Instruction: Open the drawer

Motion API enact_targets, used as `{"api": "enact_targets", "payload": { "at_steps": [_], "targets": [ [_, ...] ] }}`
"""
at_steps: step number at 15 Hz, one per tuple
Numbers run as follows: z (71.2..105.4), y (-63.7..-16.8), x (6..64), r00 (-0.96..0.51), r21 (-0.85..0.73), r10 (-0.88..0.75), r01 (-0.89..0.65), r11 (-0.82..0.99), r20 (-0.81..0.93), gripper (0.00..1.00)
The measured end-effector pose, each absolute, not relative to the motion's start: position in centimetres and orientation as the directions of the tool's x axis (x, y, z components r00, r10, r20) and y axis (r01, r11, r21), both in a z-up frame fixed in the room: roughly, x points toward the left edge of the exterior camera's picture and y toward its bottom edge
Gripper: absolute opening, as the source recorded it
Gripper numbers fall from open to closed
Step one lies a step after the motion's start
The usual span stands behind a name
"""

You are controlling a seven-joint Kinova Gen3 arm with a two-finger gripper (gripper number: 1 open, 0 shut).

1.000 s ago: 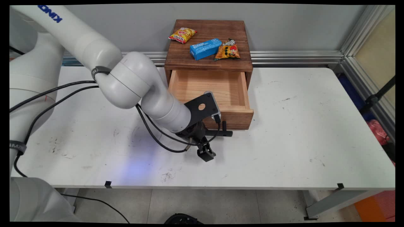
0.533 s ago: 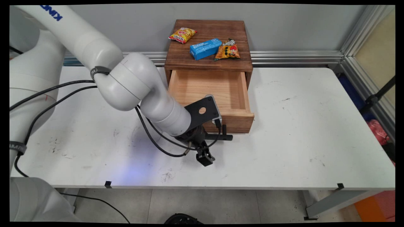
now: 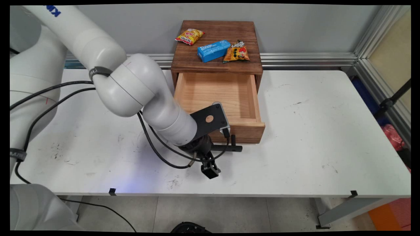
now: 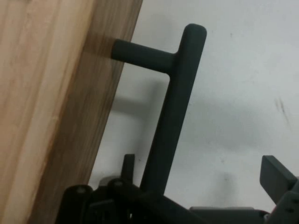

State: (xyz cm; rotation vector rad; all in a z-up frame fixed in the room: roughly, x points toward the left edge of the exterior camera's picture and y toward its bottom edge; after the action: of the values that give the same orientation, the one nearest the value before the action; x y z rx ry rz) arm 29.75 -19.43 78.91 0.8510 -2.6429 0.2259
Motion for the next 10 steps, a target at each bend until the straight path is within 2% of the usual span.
{"api": "enact_targets", "payload": {
  "at_steps": [10],
  "targets": [
    [79.8, -18.1, 29.4, -0.765, -0.036, -0.542, -0.589, 0.808, 0.348, 1.0]
  ]
}}
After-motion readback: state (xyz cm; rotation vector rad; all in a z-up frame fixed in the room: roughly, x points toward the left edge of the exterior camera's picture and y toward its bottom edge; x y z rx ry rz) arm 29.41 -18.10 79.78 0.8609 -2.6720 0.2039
